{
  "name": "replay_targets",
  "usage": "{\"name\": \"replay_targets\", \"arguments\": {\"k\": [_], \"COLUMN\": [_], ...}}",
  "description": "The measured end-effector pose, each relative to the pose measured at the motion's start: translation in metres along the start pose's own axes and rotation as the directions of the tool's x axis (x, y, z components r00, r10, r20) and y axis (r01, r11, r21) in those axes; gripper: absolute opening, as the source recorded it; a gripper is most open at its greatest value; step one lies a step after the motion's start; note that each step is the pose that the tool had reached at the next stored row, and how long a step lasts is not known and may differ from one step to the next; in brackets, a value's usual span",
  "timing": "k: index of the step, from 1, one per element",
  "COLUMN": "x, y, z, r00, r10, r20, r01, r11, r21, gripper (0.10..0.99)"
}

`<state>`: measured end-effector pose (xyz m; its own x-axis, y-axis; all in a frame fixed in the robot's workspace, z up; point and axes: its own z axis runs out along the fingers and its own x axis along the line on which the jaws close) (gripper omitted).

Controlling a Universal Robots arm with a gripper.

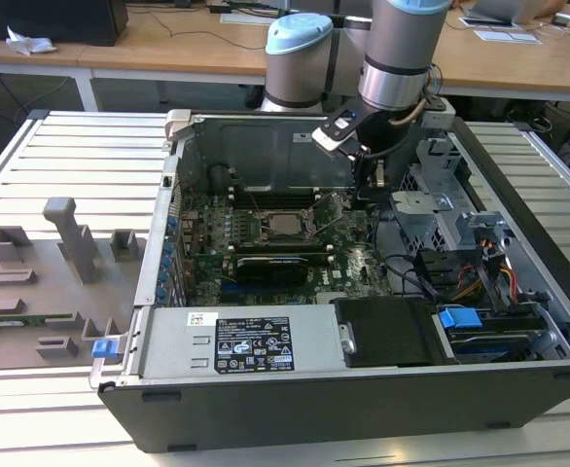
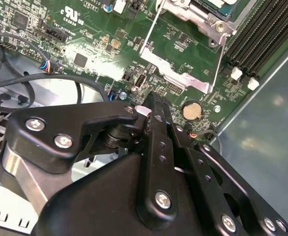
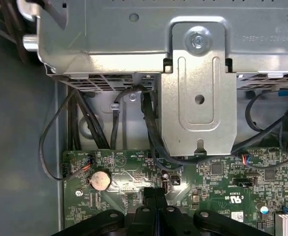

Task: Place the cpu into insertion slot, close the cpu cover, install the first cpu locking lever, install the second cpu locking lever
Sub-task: 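Close the cpu cover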

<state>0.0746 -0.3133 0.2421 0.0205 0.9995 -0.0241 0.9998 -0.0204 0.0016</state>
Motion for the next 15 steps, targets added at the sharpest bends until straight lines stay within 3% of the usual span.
{"name": "replay_targets", "arguments": {"k": [4, 15], "x": [0.0001, -0.0006], "y": [-0.0023, -0.0339], "z": [0.0041, 0.0041], "r00": [1.0000, 1.0000], "r10": [0.000, 0.000], "r20": [0.0002, -0.0002], "r01": [0.000, 0.000], "r11": [1.0000, 0.9999], "r21": [0.000, -0.011], "gripper": [0.106, 0.106]}}
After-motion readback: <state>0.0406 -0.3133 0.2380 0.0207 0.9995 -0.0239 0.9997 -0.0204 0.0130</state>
